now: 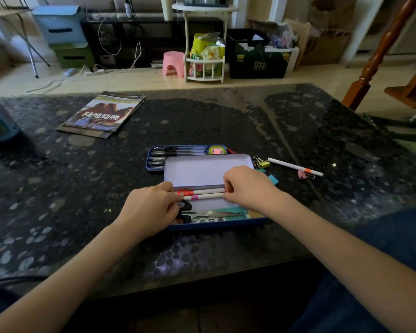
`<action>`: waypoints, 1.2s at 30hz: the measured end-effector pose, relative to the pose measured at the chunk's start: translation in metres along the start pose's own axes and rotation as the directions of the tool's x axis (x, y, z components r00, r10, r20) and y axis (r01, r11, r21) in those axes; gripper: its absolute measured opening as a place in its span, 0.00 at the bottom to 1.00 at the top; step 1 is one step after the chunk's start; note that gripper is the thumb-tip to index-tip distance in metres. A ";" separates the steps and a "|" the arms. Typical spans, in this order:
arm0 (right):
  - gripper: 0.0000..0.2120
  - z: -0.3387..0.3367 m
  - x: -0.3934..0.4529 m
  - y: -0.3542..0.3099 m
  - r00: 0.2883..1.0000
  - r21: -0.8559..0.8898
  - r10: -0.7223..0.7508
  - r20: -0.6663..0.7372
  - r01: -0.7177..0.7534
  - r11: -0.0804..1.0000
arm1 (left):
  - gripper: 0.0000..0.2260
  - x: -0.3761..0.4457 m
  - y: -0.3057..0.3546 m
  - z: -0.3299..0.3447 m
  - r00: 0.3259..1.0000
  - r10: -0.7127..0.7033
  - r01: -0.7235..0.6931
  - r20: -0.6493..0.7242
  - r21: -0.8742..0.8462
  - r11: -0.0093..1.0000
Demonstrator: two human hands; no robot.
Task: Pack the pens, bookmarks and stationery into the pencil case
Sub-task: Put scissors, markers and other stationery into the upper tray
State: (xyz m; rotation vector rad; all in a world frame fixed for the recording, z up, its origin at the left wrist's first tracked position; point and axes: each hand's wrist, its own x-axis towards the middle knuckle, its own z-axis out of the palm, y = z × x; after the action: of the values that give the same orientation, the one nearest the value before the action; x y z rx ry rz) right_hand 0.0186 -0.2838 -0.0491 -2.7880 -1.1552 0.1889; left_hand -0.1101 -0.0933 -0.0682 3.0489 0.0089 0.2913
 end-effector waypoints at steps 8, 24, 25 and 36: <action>0.09 0.001 0.001 0.004 0.999 0.079 -0.024 0.036 0.021 0.997 | 0.11 0.000 0.000 0.001 1.000 0.017 -0.017 0.000 0.007 1.000; 0.05 -0.038 0.008 0.070 0.920 0.208 0.350 -0.176 -0.312 0.927 | 0.12 0.002 -0.004 0.000 0.998 0.001 0.002 0.056 -0.060 0.998; 0.05 -0.041 0.007 0.076 0.904 0.193 0.384 -0.186 -0.350 0.917 | 0.13 0.002 -0.003 0.000 0.997 0.020 -0.018 0.068 -0.027 0.999; 0.09 -0.026 0.008 0.121 0.726 0.118 0.686 -0.057 -0.677 0.726 | 0.14 0.000 -0.002 -0.001 0.995 0.067 -0.070 0.070 0.042 0.997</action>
State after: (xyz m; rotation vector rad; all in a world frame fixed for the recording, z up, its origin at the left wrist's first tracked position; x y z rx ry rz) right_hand 0.1124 -0.3651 -0.0429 -2.9553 -0.0307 0.1551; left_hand -0.1106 -0.0912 -0.0672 3.1063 -0.0944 0.1930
